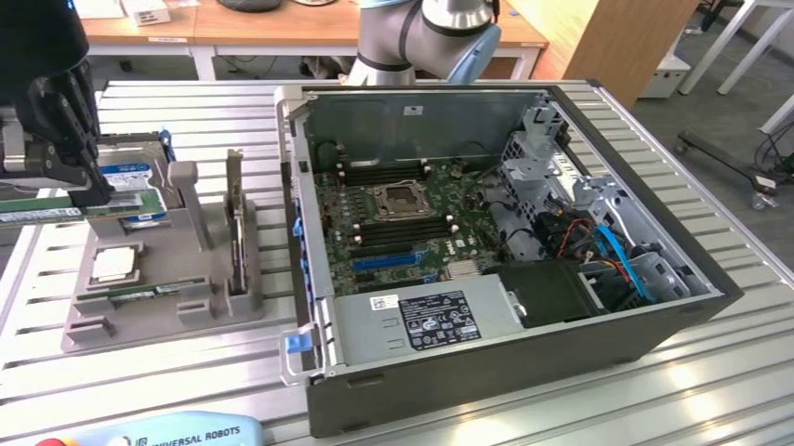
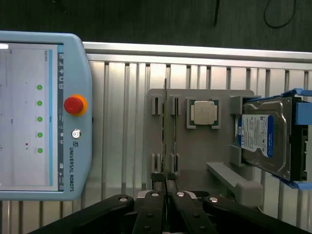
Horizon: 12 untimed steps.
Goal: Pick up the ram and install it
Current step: 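Pick up the ram and move it above insertion slot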
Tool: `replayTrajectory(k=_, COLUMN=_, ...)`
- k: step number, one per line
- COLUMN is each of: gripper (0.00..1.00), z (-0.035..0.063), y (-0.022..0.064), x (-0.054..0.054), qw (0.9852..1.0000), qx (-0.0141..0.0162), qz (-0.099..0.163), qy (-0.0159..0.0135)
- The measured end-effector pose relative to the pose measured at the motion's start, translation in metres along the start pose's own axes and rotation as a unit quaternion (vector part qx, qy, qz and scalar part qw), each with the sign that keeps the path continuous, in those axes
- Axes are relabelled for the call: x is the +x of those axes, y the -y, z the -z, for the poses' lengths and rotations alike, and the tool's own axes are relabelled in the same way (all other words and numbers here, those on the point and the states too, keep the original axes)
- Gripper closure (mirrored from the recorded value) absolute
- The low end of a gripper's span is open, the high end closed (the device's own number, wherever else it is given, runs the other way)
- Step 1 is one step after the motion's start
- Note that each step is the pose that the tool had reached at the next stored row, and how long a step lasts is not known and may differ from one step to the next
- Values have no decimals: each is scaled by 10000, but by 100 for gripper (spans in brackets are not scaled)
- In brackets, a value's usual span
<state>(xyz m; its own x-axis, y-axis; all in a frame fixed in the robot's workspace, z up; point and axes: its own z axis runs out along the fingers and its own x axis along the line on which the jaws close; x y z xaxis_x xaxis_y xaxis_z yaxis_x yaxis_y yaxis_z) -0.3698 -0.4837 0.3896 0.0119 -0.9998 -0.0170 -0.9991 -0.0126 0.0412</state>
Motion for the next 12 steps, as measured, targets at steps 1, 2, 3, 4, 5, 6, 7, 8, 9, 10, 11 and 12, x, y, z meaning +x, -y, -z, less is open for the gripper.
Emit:
replayTrajectory(k=1, gripper=89, z=-1, y=0, x=0, qw=10000, qx=1, qz=0, qy=1)
replayTrajectory(k=2, gripper=89, z=0, y=1, x=0, qw=10000, qx=1, qz=0, qy=0)
replayTrajectory(k=3, gripper=89, z=-1, y=0, x=0, qw=10000, qx=1, qz=0, qy=1)
replayTrajectory(k=4, gripper=89, z=0, y=0, x=0, qw=10000, qx=1, qz=0, qy=0)
replayTrajectory(k=5, gripper=89, z=0, y=0, x=0, qw=10000, qx=0, qz=0, qy=0)
replayTrajectory(k=6, gripper=89, z=0, y=0, x=0, qw=10000, qx=0, qz=0, qy=0)
replayTrajectory(k=7, gripper=89, z=0, y=0, x=0, qw=10000, qx=0, qz=0, qy=0)
replayTrajectory(k=8, gripper=89, z=0, y=0, x=0, qw=10000, qx=0, qz=0, qy=0)
replayTrajectory(k=9, gripper=89, z=0, y=0, x=0, qw=10000, qx=0, qz=0, qy=0)
replayTrajectory(k=10, gripper=89, z=0, y=0, x=0, qw=10000, qx=0, qz=0, qy=0)
replayTrajectory(k=11, gripper=89, z=0, y=0, x=0, qw=10000, qx=0, qz=0, qy=0)
replayTrajectory(k=12, gripper=89, z=0, y=0, x=0, qw=10000, qx=0, qz=0, qy=0)
